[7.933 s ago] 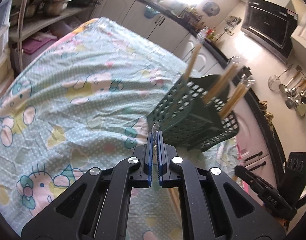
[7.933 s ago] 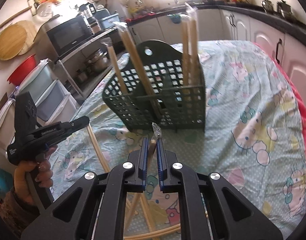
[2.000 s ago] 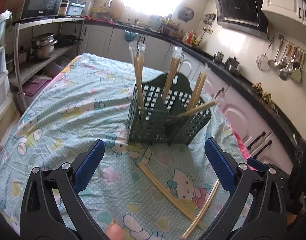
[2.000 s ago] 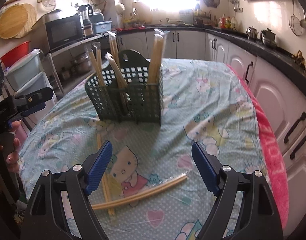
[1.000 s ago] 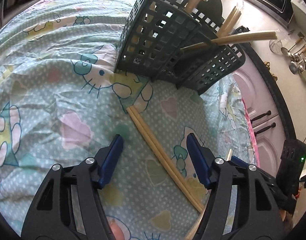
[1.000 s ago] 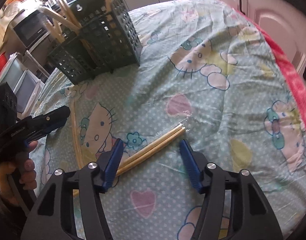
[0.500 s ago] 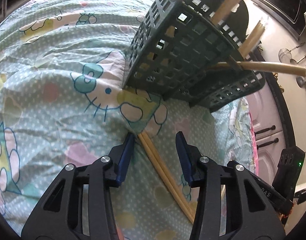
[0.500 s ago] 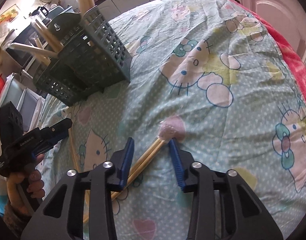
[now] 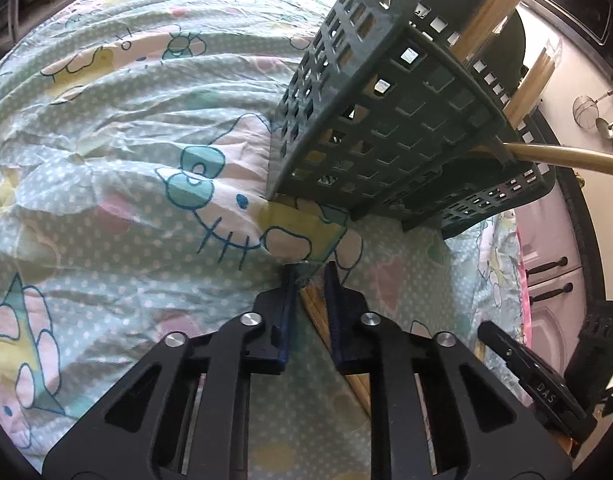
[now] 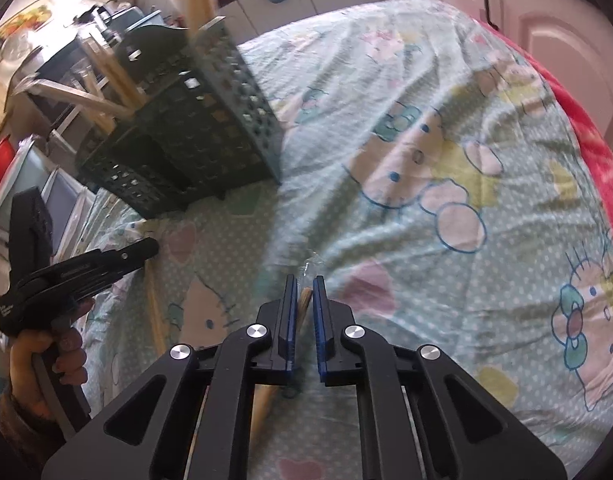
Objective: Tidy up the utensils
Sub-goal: 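Lift the chopstick pair with the right tool over the green caddy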
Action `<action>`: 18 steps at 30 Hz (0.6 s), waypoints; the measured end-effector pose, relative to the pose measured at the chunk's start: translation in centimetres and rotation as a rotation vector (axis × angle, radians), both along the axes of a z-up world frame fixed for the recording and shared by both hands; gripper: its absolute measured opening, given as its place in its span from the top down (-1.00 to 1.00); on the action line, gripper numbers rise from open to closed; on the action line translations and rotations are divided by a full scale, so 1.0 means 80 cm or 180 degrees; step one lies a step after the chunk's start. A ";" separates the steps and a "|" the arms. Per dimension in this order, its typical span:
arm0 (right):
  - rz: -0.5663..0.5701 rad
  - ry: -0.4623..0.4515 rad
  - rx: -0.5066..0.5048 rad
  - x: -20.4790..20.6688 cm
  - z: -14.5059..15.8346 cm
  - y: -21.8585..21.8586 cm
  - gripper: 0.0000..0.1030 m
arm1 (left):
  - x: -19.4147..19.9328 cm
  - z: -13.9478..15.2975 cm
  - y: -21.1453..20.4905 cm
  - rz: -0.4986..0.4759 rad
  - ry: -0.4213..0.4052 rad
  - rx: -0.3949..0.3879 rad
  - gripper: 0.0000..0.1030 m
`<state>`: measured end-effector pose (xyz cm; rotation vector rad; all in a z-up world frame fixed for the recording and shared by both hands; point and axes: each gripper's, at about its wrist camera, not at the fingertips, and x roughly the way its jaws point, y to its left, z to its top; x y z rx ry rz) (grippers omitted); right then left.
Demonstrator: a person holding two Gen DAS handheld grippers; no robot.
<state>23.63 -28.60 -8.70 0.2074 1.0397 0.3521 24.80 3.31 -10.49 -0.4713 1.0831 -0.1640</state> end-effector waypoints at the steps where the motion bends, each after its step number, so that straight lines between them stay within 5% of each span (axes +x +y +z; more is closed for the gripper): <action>1: 0.0023 -0.0036 -0.0018 -0.002 0.003 0.003 0.85 | -0.001 0.002 0.000 -0.0011 -0.0009 0.0005 0.85; 18: 0.0410 -0.0874 -0.0192 -0.037 0.103 0.042 0.90 | -0.045 0.123 -0.014 -0.0340 -0.0812 0.0144 0.91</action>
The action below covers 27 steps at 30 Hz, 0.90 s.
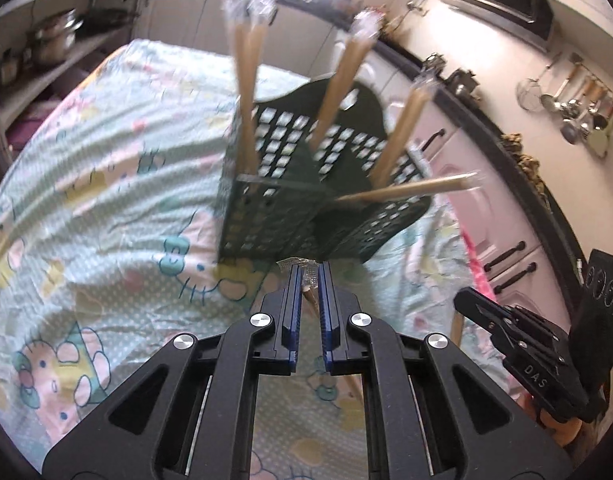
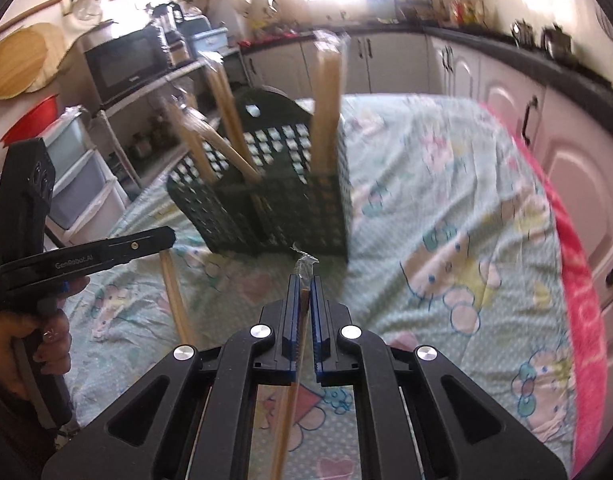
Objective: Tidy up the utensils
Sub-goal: 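Lift the chopstick pair with the right tool over the green caddy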
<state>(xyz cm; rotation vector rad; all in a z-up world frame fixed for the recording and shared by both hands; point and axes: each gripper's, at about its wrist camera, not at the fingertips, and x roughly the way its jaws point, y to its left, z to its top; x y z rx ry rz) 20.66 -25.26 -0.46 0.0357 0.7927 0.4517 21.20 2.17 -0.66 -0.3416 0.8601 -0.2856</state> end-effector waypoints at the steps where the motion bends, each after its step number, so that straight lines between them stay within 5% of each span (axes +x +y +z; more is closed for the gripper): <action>1: 0.0018 -0.0059 0.0002 -0.003 0.008 0.002 0.90 | -0.002 0.006 0.000 -0.0010 -0.0036 -0.0005 0.91; 27: 0.0056 -0.1190 0.0225 -0.013 0.177 0.005 0.91 | -0.040 0.179 -0.005 -0.0117 -0.0982 -0.0109 0.94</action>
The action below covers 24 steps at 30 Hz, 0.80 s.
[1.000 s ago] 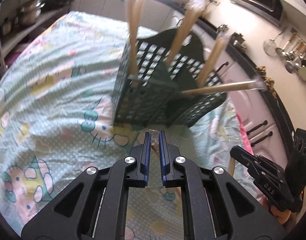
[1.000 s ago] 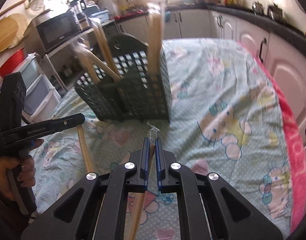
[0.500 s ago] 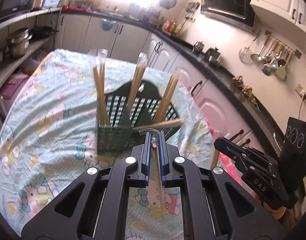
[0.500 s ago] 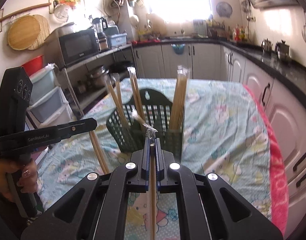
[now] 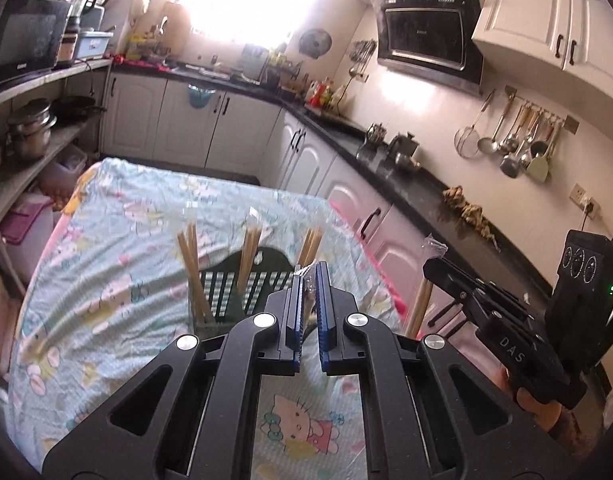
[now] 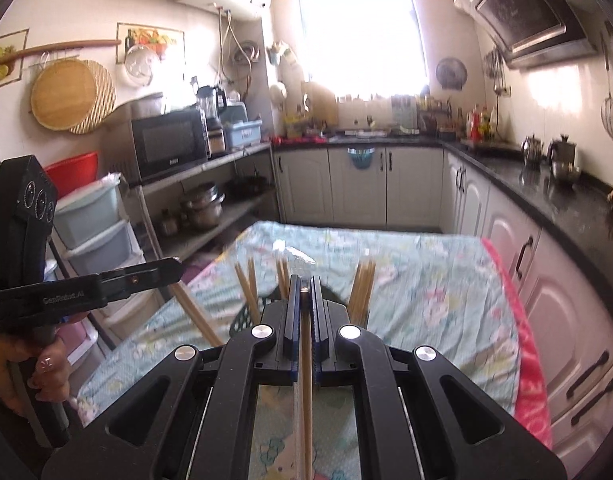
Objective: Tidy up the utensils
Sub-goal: 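Lift the chopstick pair with the right tool over the green caddy, then lower the held chopsticks upright into a caddy slot with the right tool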
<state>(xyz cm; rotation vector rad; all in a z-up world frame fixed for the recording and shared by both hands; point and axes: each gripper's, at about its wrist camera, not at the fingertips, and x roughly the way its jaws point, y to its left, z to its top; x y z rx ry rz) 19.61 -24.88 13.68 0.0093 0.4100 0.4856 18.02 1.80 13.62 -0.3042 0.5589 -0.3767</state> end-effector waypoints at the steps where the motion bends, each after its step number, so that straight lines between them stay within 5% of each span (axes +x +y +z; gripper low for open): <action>1: -0.0006 -0.0034 0.0013 0.001 0.005 0.000 0.91 | 0.000 0.006 0.002 0.0012 -0.0037 -0.0007 0.94; 14: -0.0072 -0.0522 0.0175 0.021 0.064 -0.003 0.91 | 0.010 0.083 0.023 0.0190 -0.0453 -0.0046 0.95; 24: -0.0108 -0.0847 0.0179 0.044 0.081 0.012 0.91 | 0.037 0.103 0.037 0.0389 -0.0578 0.0014 0.95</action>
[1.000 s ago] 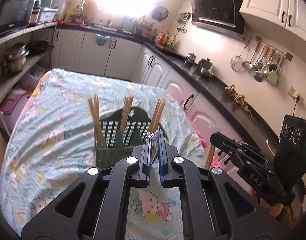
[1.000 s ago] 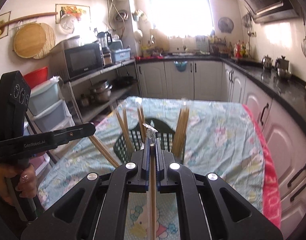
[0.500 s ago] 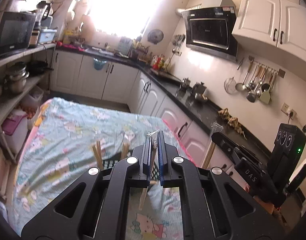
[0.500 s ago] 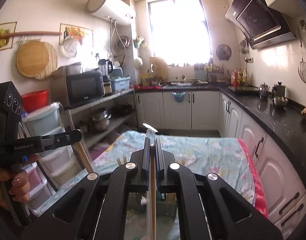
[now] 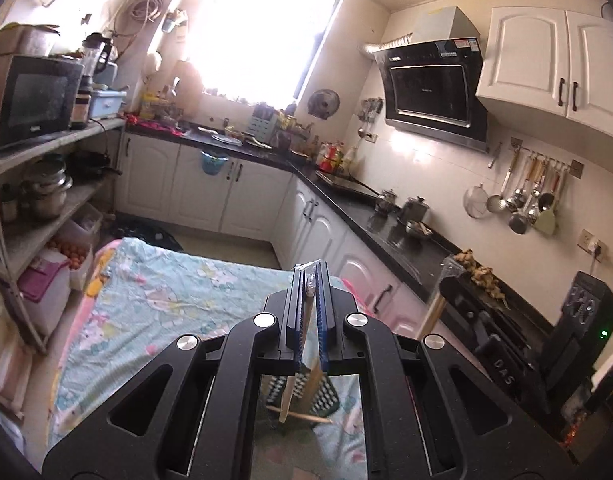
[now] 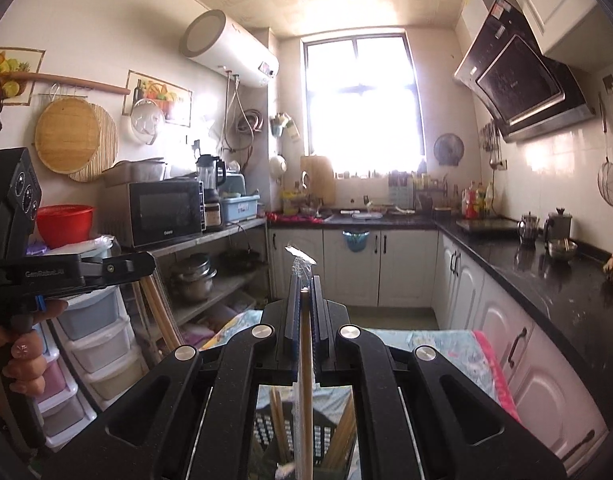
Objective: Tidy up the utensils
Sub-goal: 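Lower the held chopsticks upright into a caddy slot with the right tool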
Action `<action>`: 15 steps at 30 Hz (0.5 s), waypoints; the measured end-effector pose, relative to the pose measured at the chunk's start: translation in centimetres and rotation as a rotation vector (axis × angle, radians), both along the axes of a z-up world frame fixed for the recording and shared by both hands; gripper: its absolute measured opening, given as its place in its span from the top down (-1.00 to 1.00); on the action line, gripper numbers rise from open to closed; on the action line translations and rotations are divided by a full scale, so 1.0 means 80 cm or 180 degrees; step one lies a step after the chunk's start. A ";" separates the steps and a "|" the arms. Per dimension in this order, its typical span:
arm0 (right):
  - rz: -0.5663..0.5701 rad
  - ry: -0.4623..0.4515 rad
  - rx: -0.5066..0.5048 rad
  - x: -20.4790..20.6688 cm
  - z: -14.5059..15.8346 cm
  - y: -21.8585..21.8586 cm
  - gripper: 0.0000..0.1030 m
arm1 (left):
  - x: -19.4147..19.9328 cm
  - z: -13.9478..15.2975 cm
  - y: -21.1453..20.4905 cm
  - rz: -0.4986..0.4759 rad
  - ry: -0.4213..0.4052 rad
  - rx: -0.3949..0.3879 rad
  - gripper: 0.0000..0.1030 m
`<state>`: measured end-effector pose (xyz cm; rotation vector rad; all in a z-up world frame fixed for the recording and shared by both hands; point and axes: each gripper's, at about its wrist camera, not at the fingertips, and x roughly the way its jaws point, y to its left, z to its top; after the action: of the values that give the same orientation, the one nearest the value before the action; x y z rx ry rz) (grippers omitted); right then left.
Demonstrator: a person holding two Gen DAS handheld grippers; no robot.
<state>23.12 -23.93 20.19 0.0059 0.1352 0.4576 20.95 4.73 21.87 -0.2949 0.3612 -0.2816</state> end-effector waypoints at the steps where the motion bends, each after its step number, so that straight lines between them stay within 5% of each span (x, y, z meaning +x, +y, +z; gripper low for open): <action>1: 0.0001 -0.0032 -0.0005 0.004 0.000 0.002 0.91 | 0.004 0.000 0.001 0.0026 -0.0006 0.0012 0.95; 15: -0.0140 -0.0108 -0.0088 0.052 -0.044 0.026 0.90 | 0.046 -0.056 0.005 0.0152 0.0069 0.0189 0.94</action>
<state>27.26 -21.86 16.69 -0.0259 0.1078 0.4115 24.61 5.10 17.35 -0.2481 0.3828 -0.2204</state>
